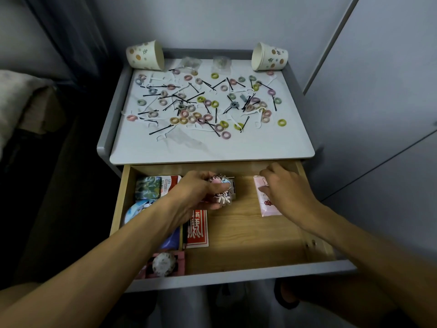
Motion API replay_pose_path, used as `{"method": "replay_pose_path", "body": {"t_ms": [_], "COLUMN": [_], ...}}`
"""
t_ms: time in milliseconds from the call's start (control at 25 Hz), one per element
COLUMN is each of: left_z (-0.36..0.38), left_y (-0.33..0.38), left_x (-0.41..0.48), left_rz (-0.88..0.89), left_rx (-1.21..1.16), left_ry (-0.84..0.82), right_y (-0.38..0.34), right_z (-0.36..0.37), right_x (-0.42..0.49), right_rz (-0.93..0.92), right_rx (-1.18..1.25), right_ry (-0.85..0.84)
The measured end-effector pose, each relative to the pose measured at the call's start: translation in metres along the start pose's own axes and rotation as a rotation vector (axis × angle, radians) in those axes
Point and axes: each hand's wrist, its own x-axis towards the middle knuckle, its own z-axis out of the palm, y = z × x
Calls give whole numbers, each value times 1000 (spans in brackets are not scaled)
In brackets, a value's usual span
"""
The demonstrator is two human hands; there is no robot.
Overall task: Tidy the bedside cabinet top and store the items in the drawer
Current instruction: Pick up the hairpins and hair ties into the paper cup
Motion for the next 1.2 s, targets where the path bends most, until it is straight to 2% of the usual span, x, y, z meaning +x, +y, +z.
{"method": "replay_pose_path", "body": {"t_ms": [40,120,240,320,600,720,800,1000,1200], "left_z": [0,1,2,3,-2,-10,-15,-19,-22], "left_y": [-1,-3,-6,-9,-17,-18,-17,-14,-20], "left_x": [1,3,8,11,20,26,29,37,56], "left_rz": [-6,-22,-35,-48,-101,-97,-33,206,226], "left_rx": [-21,-70,-137,-170,-256,-220,-43,676,1025], "left_ry": [8,14,8,8,-12,-30,-15,117,104], "right_y": [-4,-15,-37,-46,-56,-54,-57,-65,-81], "right_z": [-3,-9,-18,-16,-9,-11,-4,19,38], "right_x": [0,1,0,1,8,10,8,7,13], "right_rz": [5,68,248,315,379,381,374,405,410], "right_rx": [134,573,1252,1414,1373,1345,1310,1193,1104], "right_ry": [27,-8,-196,-268,-366,-438,-503,-546,-595]}}
